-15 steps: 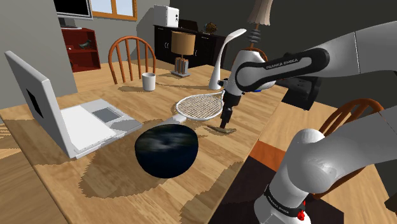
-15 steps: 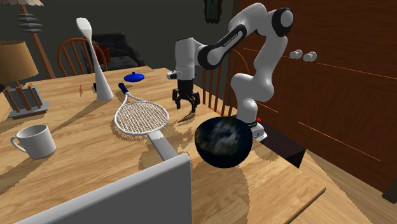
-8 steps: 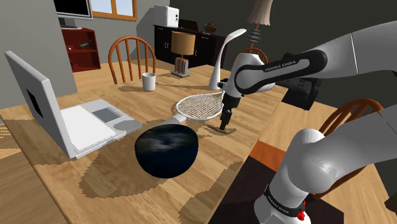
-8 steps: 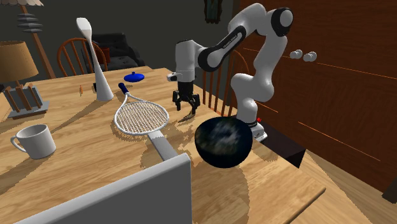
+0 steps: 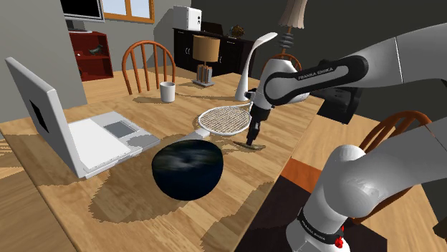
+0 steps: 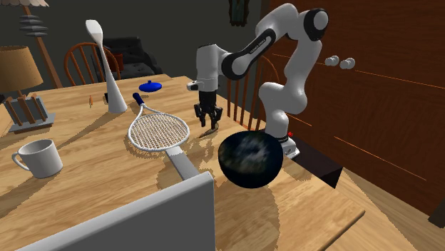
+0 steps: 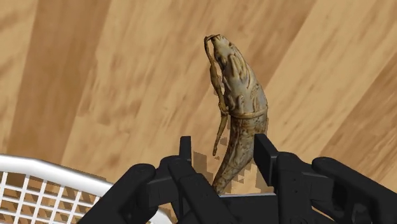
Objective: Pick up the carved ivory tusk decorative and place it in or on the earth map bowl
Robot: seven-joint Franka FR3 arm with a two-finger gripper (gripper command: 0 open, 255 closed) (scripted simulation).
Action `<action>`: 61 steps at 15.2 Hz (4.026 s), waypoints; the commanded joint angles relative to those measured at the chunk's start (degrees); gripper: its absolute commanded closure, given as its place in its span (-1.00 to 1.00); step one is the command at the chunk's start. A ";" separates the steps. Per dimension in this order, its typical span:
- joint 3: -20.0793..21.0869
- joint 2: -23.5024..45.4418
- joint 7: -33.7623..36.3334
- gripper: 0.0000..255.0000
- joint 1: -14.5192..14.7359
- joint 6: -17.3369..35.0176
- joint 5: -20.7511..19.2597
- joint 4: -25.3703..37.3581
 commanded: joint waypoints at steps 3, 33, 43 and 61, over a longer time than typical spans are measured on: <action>0.09 -0.08 0.19 1.00 -0.21 -0.04 -0.22 -0.31; 4.21 -11.63 4.33 1.00 -4.37 8.00 -4.67 -12.01; 4.93 -13.65 4.51 1.00 -4.17 3.83 -4.10 -9.83; 7.66 -17.53 5.14 1.00 -2.94 -11.95 -1.73 2.19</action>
